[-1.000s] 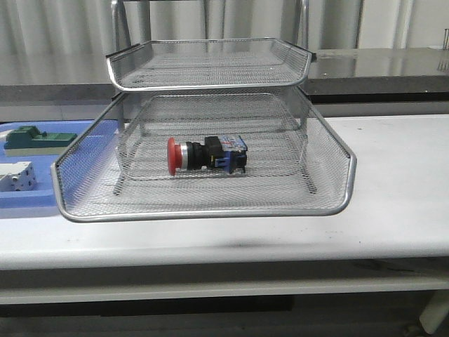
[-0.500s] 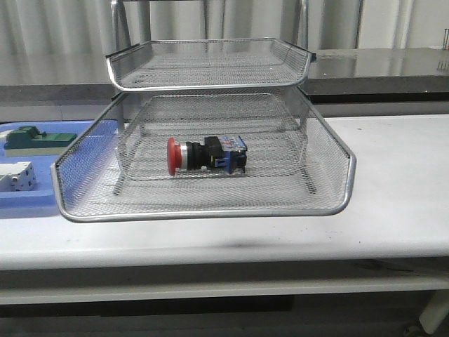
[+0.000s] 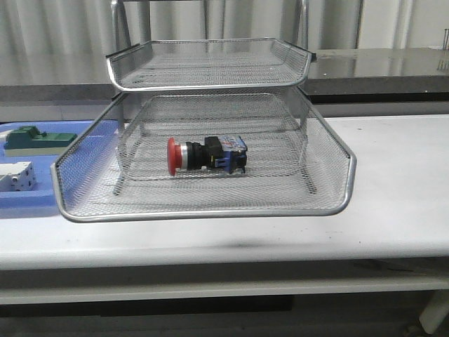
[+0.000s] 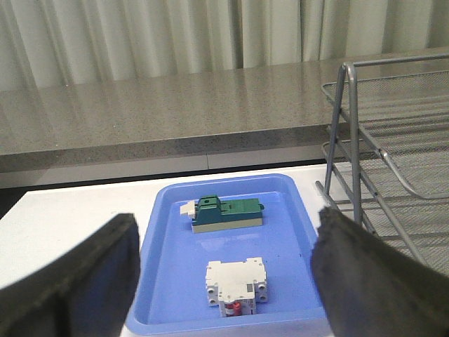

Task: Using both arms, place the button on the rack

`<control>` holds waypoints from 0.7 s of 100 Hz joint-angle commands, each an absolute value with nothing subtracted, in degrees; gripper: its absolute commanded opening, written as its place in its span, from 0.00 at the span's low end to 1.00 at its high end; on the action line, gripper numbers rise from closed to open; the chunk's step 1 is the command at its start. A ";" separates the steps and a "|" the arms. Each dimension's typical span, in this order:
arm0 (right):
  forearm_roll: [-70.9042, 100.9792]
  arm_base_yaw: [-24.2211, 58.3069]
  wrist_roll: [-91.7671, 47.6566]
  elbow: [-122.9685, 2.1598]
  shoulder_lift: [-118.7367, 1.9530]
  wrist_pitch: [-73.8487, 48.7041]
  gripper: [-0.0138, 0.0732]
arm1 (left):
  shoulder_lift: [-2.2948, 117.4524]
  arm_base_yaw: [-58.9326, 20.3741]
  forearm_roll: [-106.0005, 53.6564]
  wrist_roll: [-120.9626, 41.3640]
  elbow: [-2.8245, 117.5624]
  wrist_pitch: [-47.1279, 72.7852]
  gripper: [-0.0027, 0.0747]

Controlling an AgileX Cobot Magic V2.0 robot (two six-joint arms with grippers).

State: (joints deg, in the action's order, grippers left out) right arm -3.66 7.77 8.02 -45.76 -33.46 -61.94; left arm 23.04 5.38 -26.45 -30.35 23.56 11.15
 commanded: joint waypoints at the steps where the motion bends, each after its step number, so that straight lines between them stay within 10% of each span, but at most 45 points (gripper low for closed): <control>1: -4.28 7.36 7.62 -47.75 -33.62 -59.15 0.08 | 23.41 4.93 -27.41 -30.41 25.07 7.17 0.56; 30: -4.28 7.36 7.62 -47.75 -33.62 -59.15 0.08 | 23.41 4.93 -27.41 -30.41 25.07 8.87 0.00; 70: -4.28 7.36 7.62 -47.75 -33.62 -59.15 0.08 | 23.41 4.93 -27.41 -30.41 25.07 8.87 0.01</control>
State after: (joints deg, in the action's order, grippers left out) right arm -3.66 7.77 8.02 -45.76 -33.46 -61.94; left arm 23.04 5.38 -26.45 -30.45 23.56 12.59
